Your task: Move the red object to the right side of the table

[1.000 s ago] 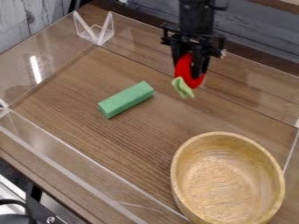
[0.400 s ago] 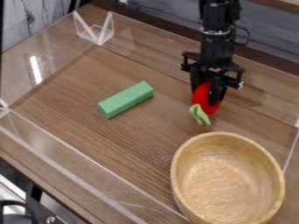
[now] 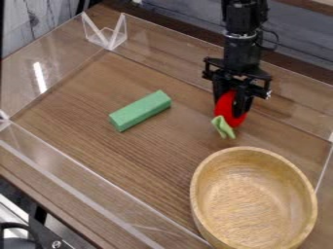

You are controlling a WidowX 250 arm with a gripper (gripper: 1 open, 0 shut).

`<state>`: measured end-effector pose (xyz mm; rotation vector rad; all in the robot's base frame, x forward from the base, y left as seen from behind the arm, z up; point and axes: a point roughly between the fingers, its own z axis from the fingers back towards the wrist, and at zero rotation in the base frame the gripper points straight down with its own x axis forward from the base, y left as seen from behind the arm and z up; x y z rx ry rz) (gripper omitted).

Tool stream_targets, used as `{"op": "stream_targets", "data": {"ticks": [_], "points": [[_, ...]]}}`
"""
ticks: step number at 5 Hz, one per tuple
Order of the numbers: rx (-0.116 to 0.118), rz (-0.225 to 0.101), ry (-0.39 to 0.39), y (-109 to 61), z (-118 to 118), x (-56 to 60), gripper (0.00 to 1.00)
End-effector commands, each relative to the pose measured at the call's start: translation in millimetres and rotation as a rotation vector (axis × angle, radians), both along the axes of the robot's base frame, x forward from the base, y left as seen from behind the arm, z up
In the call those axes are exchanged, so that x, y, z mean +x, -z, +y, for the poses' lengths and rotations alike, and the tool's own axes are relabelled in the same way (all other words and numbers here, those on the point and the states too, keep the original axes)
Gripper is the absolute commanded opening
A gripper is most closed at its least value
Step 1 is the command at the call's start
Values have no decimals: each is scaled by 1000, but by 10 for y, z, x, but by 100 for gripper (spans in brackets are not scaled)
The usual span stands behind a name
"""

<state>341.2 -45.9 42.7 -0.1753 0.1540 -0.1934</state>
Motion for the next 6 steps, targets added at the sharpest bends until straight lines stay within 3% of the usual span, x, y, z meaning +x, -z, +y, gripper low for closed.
{"op": "stream_targets", "data": {"ticks": [1, 3, 6], "points": [[-7, -65, -8, -197, 16, 65, 0], [-14, -70, -11, -193, 22, 74, 0], [-11, -52, -21, -14, 60, 67, 0]]}}
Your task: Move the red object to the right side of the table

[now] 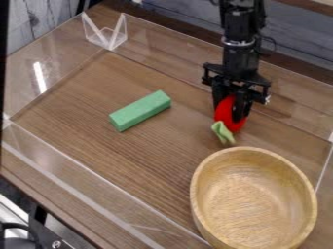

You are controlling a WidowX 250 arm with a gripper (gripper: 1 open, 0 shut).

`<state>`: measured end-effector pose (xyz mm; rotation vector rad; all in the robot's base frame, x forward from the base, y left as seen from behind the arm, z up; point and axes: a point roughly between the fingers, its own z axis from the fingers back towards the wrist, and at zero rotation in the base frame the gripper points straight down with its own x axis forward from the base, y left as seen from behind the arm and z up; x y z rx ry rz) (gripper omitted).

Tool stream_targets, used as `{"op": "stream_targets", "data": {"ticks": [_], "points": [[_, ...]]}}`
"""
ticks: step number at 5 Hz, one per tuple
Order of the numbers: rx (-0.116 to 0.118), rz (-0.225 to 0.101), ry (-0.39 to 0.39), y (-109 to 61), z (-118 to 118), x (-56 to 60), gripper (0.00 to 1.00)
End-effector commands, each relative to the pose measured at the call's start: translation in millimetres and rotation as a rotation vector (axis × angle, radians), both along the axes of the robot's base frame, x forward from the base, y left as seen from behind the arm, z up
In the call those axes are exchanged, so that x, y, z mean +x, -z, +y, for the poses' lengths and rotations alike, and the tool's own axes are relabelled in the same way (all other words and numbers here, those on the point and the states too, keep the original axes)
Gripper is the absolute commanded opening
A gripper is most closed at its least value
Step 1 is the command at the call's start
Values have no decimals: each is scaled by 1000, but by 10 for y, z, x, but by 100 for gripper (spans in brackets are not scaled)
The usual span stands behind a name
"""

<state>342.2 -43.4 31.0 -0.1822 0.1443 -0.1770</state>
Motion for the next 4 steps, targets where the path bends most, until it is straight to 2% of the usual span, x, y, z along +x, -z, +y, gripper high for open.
{"op": "stream_targets", "data": {"ticks": [1, 2, 3, 4], "points": [[-4, -40, -7, -95, 47, 50, 0], [-3, -37, -10, -99, 55, 37, 100], [-2, -35, -12, -117, 66, 24, 100], [-21, -68, -16, -349, 95, 10, 100]]}}
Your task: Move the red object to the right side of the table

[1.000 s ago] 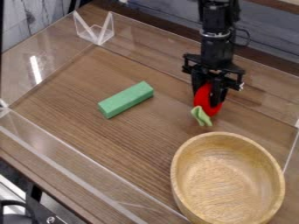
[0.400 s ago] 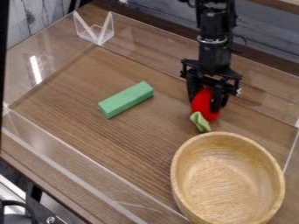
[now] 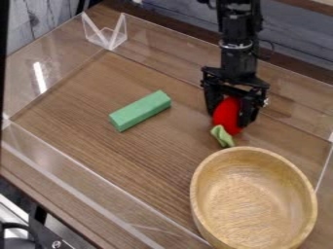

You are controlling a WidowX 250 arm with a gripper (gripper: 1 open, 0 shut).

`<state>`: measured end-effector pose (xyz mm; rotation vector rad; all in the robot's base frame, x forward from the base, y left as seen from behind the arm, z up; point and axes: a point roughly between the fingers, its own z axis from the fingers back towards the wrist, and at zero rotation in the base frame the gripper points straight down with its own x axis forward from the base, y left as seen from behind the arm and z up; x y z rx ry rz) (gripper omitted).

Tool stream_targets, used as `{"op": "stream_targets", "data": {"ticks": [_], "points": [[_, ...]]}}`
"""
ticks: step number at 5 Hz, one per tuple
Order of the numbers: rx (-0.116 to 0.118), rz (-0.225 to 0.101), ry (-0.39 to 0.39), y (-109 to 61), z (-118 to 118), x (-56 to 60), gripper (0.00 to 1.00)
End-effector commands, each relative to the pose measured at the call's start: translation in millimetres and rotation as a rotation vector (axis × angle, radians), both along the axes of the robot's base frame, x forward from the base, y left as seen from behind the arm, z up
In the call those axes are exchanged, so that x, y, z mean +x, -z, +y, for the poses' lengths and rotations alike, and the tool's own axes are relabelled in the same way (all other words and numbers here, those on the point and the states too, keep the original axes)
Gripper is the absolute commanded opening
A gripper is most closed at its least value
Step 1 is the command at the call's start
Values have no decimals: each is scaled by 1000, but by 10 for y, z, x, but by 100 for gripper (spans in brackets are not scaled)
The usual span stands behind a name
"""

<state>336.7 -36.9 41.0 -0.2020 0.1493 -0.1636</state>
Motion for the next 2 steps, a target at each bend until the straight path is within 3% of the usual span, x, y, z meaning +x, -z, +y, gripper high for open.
{"op": "stream_targets", "data": {"ticks": [1, 2], "points": [[-19, -103, -8, -448, 59, 46, 100], [-33, -175, -24, -797, 123, 28, 100]]}}
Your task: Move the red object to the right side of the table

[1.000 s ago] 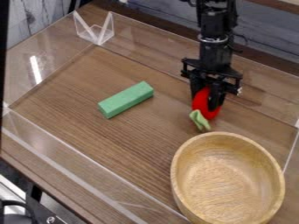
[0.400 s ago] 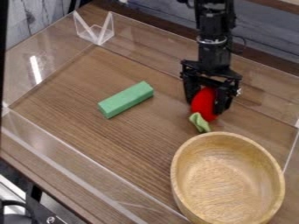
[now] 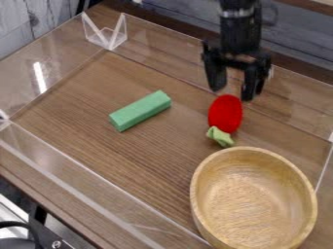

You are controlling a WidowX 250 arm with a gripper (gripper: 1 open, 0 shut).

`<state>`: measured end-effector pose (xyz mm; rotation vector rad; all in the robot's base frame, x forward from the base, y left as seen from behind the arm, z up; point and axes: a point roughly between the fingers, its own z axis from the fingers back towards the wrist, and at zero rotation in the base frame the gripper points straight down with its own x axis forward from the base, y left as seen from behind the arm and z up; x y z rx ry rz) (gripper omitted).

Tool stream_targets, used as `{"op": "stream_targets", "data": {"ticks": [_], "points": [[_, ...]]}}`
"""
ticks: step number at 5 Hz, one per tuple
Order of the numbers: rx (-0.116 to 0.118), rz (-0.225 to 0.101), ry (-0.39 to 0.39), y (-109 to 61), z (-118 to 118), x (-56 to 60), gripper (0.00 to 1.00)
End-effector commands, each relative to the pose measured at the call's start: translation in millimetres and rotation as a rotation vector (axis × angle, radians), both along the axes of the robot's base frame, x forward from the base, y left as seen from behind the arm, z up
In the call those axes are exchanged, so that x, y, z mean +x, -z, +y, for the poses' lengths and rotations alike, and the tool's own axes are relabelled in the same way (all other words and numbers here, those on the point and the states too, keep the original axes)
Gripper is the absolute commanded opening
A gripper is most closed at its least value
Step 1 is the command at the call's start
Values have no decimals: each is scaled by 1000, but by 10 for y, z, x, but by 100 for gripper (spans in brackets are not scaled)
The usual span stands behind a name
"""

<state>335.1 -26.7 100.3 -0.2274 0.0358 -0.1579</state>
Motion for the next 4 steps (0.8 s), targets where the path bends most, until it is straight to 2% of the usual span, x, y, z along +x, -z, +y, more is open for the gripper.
{"op": "stream_targets", "data": {"ticks": [1, 2, 3, 4], "points": [[-6, -123, -22, -516, 151, -6, 100], [-4, -155, -17, -724, 298, -88, 100], [5, -138, 17, -608, 341, -138, 100], [1, -105, 44, -412, 292, -152, 100]]}}
